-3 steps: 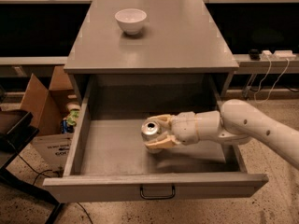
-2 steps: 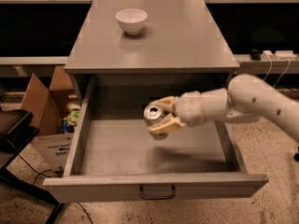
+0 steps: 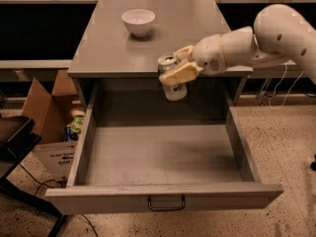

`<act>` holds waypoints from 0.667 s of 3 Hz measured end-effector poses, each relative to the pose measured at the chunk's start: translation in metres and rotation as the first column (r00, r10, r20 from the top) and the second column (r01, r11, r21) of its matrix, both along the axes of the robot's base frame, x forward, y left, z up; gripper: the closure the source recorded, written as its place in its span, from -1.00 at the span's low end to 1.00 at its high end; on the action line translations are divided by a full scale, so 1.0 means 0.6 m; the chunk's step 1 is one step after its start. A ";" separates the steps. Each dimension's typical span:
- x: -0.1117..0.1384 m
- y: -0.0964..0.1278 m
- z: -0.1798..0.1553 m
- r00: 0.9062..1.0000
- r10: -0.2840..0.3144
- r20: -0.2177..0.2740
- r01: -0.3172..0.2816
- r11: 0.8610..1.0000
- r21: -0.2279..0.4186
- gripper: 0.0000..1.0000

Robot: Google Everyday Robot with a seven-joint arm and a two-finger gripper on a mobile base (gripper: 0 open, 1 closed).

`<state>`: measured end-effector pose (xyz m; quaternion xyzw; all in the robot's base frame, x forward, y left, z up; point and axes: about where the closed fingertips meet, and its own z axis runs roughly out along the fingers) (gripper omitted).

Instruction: Pick 7up can from top drawer and place on counter

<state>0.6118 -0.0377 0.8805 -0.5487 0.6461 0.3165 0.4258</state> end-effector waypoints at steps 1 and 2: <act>0.084 -0.020 0.078 0.989 -0.138 -0.044 0.140 0.989 0.040 1.00; 0.143 -0.049 0.124 0.960 -0.271 -0.071 0.278 0.953 0.118 1.00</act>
Offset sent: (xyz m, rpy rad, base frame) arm 0.1333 -0.0682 0.1078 0.2505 0.0433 -0.4994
